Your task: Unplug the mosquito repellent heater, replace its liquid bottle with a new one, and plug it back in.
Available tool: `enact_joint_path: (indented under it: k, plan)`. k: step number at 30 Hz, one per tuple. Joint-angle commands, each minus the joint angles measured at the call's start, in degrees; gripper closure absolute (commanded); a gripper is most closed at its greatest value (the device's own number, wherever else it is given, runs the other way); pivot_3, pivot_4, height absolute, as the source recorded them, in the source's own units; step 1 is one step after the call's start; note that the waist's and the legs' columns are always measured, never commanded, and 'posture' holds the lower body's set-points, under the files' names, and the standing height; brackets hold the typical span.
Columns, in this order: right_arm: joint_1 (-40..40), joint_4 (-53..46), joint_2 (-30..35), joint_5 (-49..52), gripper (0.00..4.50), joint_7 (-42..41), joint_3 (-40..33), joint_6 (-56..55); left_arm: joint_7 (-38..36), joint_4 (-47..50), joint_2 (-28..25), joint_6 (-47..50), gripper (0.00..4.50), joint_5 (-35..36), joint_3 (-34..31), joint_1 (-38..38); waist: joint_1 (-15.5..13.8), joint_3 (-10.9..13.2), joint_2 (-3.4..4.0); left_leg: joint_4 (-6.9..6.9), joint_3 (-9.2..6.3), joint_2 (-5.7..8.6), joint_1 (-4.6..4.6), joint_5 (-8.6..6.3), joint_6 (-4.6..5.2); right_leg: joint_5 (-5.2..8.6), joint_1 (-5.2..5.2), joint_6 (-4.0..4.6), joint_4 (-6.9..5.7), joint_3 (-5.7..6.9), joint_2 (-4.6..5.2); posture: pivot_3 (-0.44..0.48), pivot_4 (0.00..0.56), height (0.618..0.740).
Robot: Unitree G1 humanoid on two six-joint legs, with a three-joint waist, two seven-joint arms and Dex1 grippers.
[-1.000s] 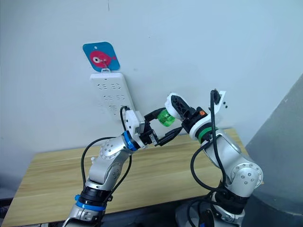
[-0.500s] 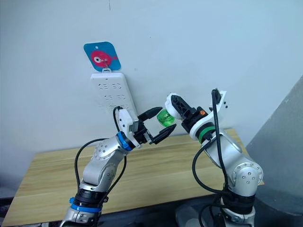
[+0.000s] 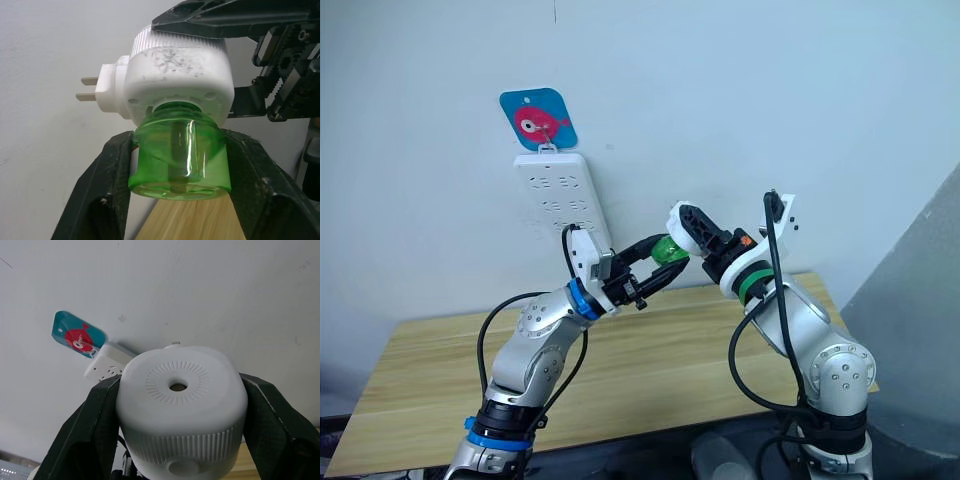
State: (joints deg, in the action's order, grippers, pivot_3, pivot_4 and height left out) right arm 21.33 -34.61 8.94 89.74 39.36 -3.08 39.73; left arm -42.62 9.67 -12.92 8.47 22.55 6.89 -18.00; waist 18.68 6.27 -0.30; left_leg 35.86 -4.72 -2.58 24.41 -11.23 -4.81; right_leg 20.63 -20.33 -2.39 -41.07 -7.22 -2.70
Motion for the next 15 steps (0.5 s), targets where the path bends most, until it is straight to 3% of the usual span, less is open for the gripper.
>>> enact_joint_path:
  k: [1, 3, 8, 10, 15]
  plan:
    - [0.4, -1.4, 0.9, 2.4, 1.54, -0.7, 0.5, -1.7, 0.1, 1.9, -0.2, -0.2, 2.24, 0.8, -0.7, -0.5, -0.1, 0.0, 0.00, 0.00, 0.00, 0.00, 0.00, 0.00, 0.00, 0.00, 0.00, 0.00, 0.00, 0.00, 0.00, -0.325, 0.058, 0.733]
    - [0.2, -1.4, 1.5, 2.8, 1.54, -0.7, 0.6, -2.2, -0.2, 1.8, -0.5, -0.5, 2.24, 0.6, -0.8, -0.2, -0.1, 0.0, 0.00, 0.00, 0.00, 0.00, 0.00, 0.00, 0.00, 0.00, 0.00, 0.00, 0.00, 0.00, 0.00, -0.325, 0.059, 0.733]
    - [-0.5, -1.4, 4.1, 3.6, 0.00, -2.0, 0.0, -2.9, -1.2, 0.6, -1.4, -2.2, 2.24, -0.2, -1.0, -0.3, -0.2, 0.0, 0.00, 0.00, 0.00, 0.00, 0.00, 0.00, 0.00, 0.00, 0.00, 0.00, 0.01, 0.00, 0.00, -0.325, 0.059, 0.733]
    - [-1.4, -1.1, 6.5, 5.5, 0.00, -2.9, -1.0, -2.6, -2.4, 0.0, -2.3, -2.9, 2.24, -0.4, -1.0, -0.4, -0.3, 0.0, 0.00, 0.00, 0.01, 0.00, 0.00, 0.00, 0.00, 0.00, 0.00, 0.00, 0.02, 0.00, 0.00, -0.325, 0.062, 0.733]
    - [-8.3, 0.4, 23.3, 21.6, 0.00, -14.8, -7.1, 4.6, -11.0, -2.3, -7.8, -6.0, 2.24, 0.0, -0.6, -0.6, -1.3, 0.0, -0.02, -0.05, 0.06, 0.00, 0.03, -0.01, 0.01, 0.01, 0.01, 0.00, 0.15, -0.02, 0.00, -0.323, 0.065, 0.733]
